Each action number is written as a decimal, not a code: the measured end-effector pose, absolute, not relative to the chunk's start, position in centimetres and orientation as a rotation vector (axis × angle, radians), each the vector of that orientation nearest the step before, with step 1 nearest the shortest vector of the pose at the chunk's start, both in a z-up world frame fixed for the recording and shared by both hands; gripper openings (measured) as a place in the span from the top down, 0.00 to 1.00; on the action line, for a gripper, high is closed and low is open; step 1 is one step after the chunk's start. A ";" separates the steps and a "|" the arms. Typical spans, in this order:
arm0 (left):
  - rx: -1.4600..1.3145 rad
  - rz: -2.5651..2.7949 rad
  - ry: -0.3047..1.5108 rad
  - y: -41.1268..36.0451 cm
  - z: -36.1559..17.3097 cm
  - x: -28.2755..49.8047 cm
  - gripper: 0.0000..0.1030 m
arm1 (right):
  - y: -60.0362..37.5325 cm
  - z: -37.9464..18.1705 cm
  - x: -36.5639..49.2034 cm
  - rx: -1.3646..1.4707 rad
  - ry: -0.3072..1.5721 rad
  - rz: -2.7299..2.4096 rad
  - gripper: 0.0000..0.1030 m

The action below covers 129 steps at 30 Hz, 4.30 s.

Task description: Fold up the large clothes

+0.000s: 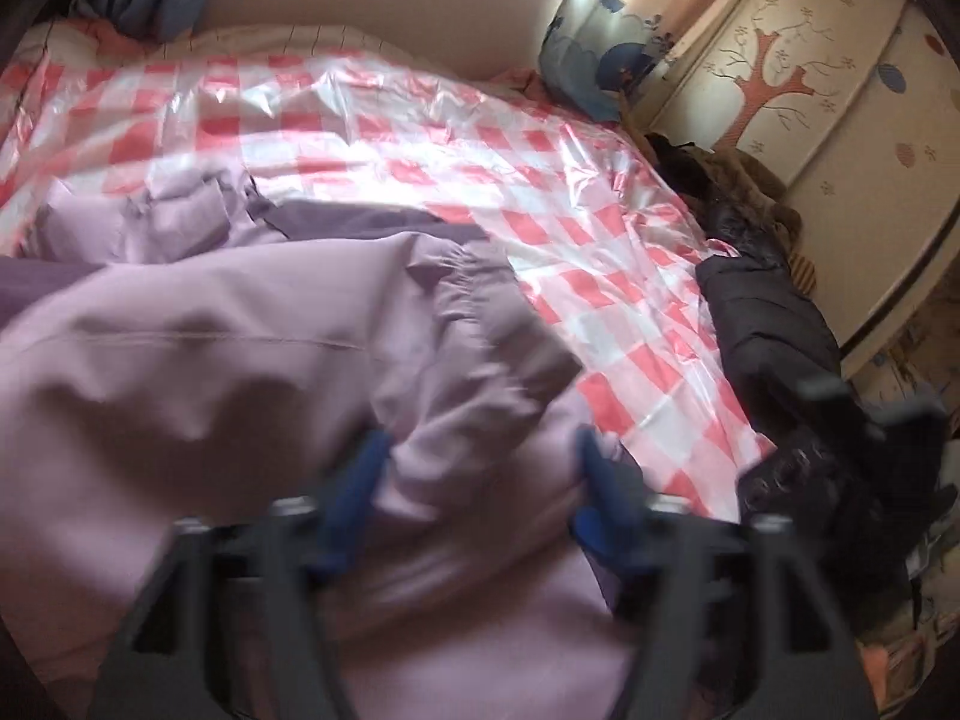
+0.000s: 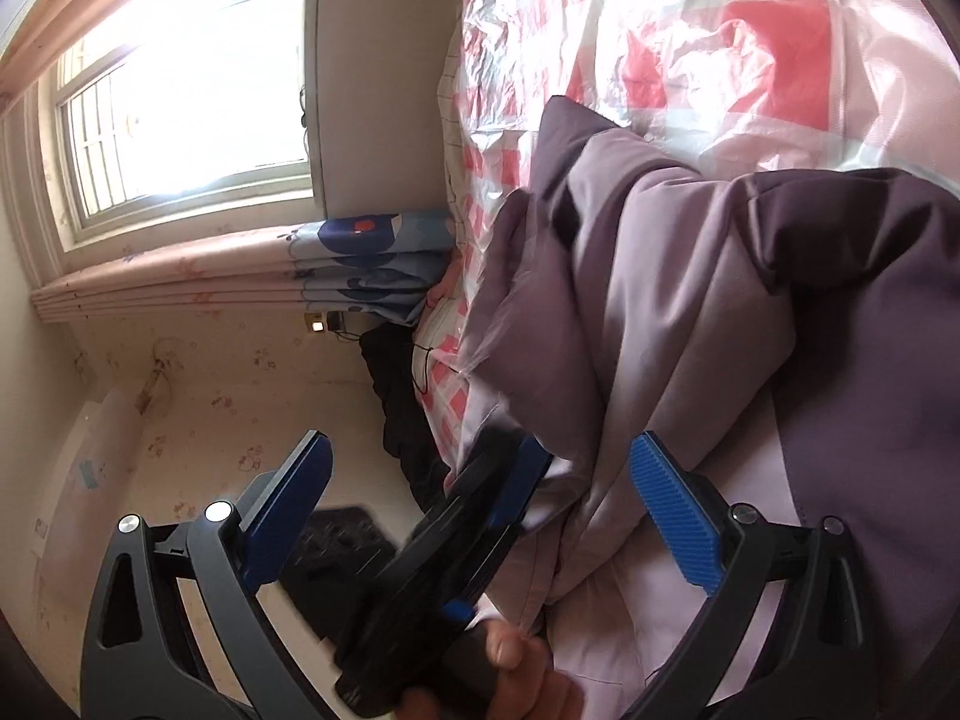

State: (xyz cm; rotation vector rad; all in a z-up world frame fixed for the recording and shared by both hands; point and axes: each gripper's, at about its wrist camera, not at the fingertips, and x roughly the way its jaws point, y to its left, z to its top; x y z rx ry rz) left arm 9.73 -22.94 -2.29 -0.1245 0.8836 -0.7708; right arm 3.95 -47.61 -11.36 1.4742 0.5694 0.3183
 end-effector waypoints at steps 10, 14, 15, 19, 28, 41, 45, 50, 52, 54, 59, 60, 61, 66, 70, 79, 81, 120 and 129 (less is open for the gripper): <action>-0.183 -0.511 0.681 -8.8 2.5 4.4 0.07 | -44.6 -9.7 8.6 1.128 0.631 0.269 0.07; -0.368 -0.347 0.650 -1.2 2.9 7.0 0.07 | -42.8 -8.3 10.8 0.916 0.613 0.282 0.17; -0.396 -0.321 0.639 0.0 3.1 7.5 0.07 | -42.4 -8.0 11.3 0.873 0.613 0.280 0.36; -0.443 -0.281 0.578 3.0 4.1 9.1 0.07 | -42.0 -5.9 11.5 0.769 0.552 0.249 0.79; -0.336 -0.256 0.803 0.6 -3.2 13.3 0.07 | -44.2 -7.8 9.2 0.735 0.648 0.086 0.80; -0.300 -0.230 0.655 1.2 -0.4 12.7 0.07 | -38.8 3.8 1.3 0.369 0.136 -0.182 0.15; -0.361 -0.204 0.827 1.6 -5.6 15.3 0.07 | -35.8 2.5 7.4 0.232 0.363 -0.013 0.12; -0.296 -0.216 0.826 0.8 -8.3 15.3 0.07 | -36.0 -9.6 17.0 0.194 0.867 0.010 0.13; -0.268 -0.215 0.836 0.2 -8.4 15.3 0.07 | -36.4 -10.7 17.1 0.189 0.890 0.011 0.13; -0.274 -0.211 0.850 0.5 -8.6 15.3 0.07 | -36.3 -9.2 16.7 0.180 0.935 0.030 0.13; -0.419 -0.203 0.913 5.1 -6.0 11.9 0.07 | -41.7 -1.2 6.7 0.373 0.877 0.241 0.11; -0.440 -0.197 0.917 6.2 -5.4 10.5 0.07 | -42.9 0.0 3.7 0.398 0.875 0.272 0.06; -0.454 -0.196 0.915 7.2 -5.0 8.9 0.07 | -44.4 0.4 0.3 0.433 0.892 0.309 0.07; -0.456 -0.172 0.983 11.2 -6.1 -1.1 0.07 | -50.1 -2.6 -14.7 0.601 1.064 0.316 0.06; -0.437 -0.147 1.055 12.8 -7.8 -10.0 0.07 | -51.0 -5.2 -22.3 0.725 1.091 0.418 0.06; -0.682 -0.158 1.228 15.4 -12.3 -22.3 0.07 | -51.8 -6.9 -28.7 0.919 1.136 0.611 0.06; -0.715 -0.203 1.277 14.8 -13.4 -22.9 0.07 | -52.2 -7.2 -29.0 0.925 1.172 0.617 0.06; -0.841 -0.549 1.157 23.2 -6.2 -22.4 0.18 | -54.6 -8.0 -30.4 1.072 1.256 0.653 0.11; -0.939 -0.692 1.265 18.2 -12.1 -18.8 0.15 | -49.1 -14.1 -27.2 1.180 1.266 0.848 0.11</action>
